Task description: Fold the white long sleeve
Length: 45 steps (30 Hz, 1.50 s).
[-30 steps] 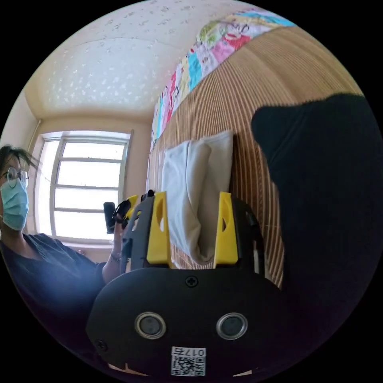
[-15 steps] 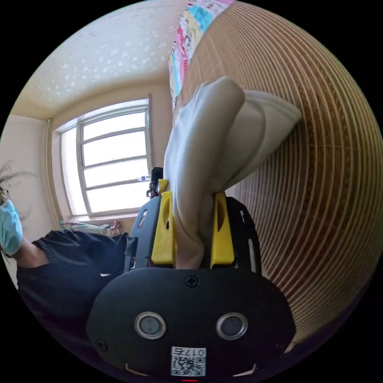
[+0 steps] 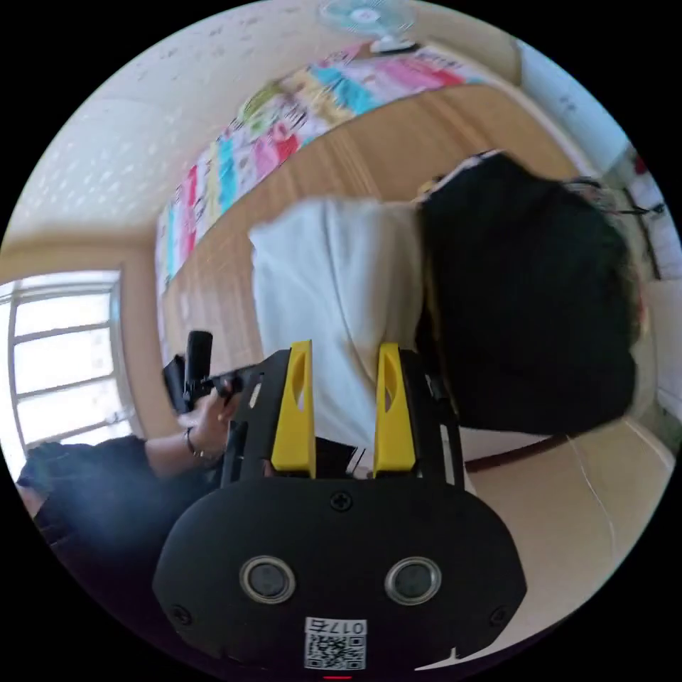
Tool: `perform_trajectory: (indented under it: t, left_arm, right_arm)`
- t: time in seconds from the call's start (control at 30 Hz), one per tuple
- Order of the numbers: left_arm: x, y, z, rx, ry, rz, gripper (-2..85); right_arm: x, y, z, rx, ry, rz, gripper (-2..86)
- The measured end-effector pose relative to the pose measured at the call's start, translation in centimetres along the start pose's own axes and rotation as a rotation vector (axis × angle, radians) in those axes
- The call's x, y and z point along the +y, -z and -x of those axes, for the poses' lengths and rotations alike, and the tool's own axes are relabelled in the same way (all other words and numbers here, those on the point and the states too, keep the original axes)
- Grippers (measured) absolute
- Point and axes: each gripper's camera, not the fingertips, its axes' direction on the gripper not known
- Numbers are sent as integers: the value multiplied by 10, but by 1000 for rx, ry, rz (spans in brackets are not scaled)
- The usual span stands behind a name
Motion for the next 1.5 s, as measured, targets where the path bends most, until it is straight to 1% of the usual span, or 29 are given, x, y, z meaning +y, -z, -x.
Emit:
perform_trajectory:
  t: [0.03,0.07,0.1,0.17,0.27,0.3,0.33,0.4,0.47,0.5,0.53,0.6,0.63,0.67,0.7,0.73,0.77,0.8,0.87,0.93,1.0,1.03,1.1,1.17,1.3,1.4,1.43,1.47,1.5]
  left_arm:
    - [-6,-26,11,-33,64,12,156]
    - [-10,-41,19,-20,98,16,146]
    - [-13,-47,21,-9,98,23,146]
    - [-21,-52,18,-23,76,31,145]
    - [-26,-38,14,-65,69,75,139]
    - [-26,-31,12,-67,51,79,136]
    - [-23,-15,9,-79,0,81,130]
    - [-14,20,6,-148,-69,82,124]
    - [10,79,18,-290,-99,51,121]
    - [18,95,25,-321,-90,36,121]
    - [38,131,42,-381,-56,-2,115]
    - [79,190,74,-509,61,-95,111]
    - [114,232,96,-631,193,-196,115]
    - [153,273,115,-723,324,-310,124]
    - [173,293,124,-747,381,-368,128]
    - [213,329,141,-756,474,-477,137]
    - [249,360,155,-751,550,-578,144]
    - [264,372,161,-754,580,-624,147]
    - [306,408,184,-801,666,-755,167]
    - [307,414,211,-814,686,-747,180]
    - [283,401,245,-814,681,-627,181]
    - [263,386,264,-836,683,-526,179]
    - [240,364,279,-930,705,-429,151]
    - [227,352,294,-1069,836,-369,83]
    - [237,355,315,-945,850,-360,57]
    - [272,377,325,-582,801,-495,21]
    - [288,387,322,-367,727,-596,15]
    - [297,396,305,-209,590,-703,9]
    - [299,400,292,-160,510,-747,7]
  right_arm:
    - [6,7,6,34,-2,-49,100]
    - [19,15,22,91,2,-140,56]
    - [30,14,40,126,6,-222,29]
    - [35,-10,57,135,1,-273,17]
    - [9,-105,54,229,-56,-52,9]
    - [2,-126,48,209,-102,-35,8]
    - [-1,-129,46,198,-133,-33,7]
    - [-18,-116,45,103,-239,16,7]
    - [-22,-94,58,23,-252,7,6]
    - [-21,-81,71,-10,-242,-3,6]
    - [-20,-77,78,-19,-243,6,6]
    - [-18,-78,115,-14,-220,105,5]
    - [-18,-83,126,2,-204,145,5]
    - [-19,-101,148,50,-173,254,5]
    - [-19,-126,167,122,-159,390,5]
    - [-18,-141,176,170,-160,466,5]
    - [-15,-170,191,269,-159,587,5]
    - [-12,-197,205,350,-142,671,5]
    - [-10,-234,224,420,-128,790,6]
    - [-8,-264,249,428,-102,879,6]
    - [-12,-293,289,364,-31,937,6]
    - [-14,-299,299,347,-16,955,6]
    - [-18,-319,336,309,49,1031,6]
    - [-21,-323,361,306,118,1047,6]
    - [-22,-316,389,404,201,1012,6]
    - [-26,-307,389,380,222,947,5]
    - [-27,-304,391,359,243,907,4]
    - [-30,-297,394,321,284,816,4]
    - [-32,-292,394,295,281,750,3]
